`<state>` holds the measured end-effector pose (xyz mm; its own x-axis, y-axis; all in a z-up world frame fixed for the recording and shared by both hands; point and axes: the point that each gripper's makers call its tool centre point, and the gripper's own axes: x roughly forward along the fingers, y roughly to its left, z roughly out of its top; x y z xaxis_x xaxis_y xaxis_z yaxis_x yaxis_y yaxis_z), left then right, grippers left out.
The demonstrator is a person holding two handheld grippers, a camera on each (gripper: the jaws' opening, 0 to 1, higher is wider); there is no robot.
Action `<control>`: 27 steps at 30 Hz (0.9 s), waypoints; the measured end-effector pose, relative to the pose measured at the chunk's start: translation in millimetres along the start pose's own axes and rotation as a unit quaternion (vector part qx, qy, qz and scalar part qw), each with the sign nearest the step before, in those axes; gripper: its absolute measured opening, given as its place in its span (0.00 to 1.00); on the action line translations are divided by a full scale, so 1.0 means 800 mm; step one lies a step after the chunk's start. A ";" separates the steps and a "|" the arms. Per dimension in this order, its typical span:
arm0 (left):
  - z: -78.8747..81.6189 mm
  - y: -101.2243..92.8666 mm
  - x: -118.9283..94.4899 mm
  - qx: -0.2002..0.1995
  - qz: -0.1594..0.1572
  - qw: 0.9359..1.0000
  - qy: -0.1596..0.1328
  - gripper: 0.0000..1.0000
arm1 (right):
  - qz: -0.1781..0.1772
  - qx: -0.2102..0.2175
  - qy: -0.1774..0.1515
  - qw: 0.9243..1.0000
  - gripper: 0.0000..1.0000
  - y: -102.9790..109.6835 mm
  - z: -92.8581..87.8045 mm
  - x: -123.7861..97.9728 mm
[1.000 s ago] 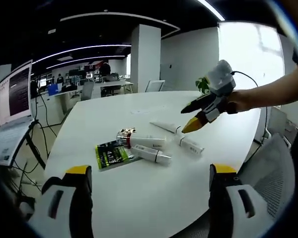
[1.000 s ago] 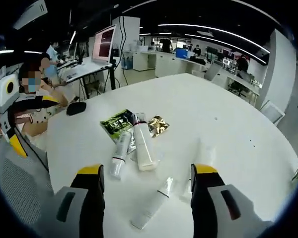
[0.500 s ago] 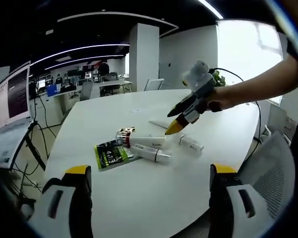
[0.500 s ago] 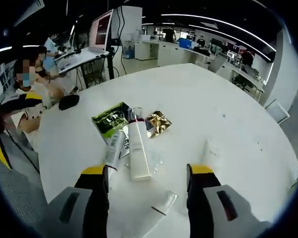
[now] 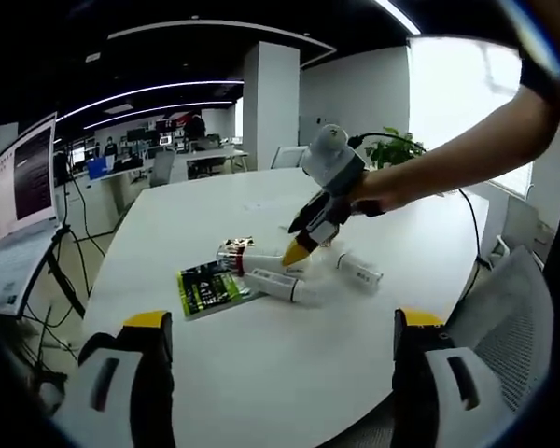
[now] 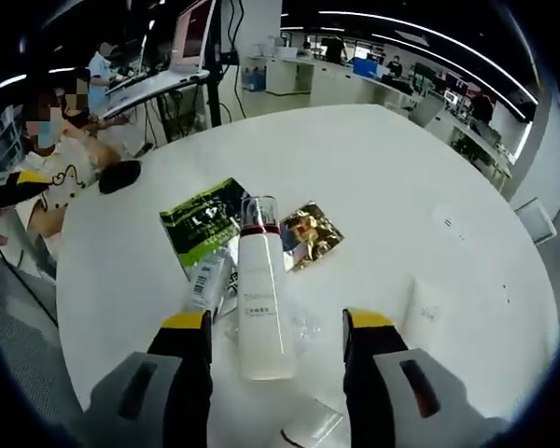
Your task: Arrange the skincare products in the storage area until every visible bottle or jar stands upright without overlapping.
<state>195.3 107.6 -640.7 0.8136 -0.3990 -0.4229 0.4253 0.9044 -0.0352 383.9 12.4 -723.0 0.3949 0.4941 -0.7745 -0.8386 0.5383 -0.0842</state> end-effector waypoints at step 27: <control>-0.008 0.003 0.002 0.010 0.008 1.000 0.017 0.90 | 0.021 -0.011 0.041 0.999 0.45 0.005 0.018 0.073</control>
<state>194.8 109.9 -646.9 0.8059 -0.3794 -0.4545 0.4207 0.9071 -0.0112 409.4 53.0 -759.2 0.3269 0.4580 -0.8267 -0.8623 0.5024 -0.0627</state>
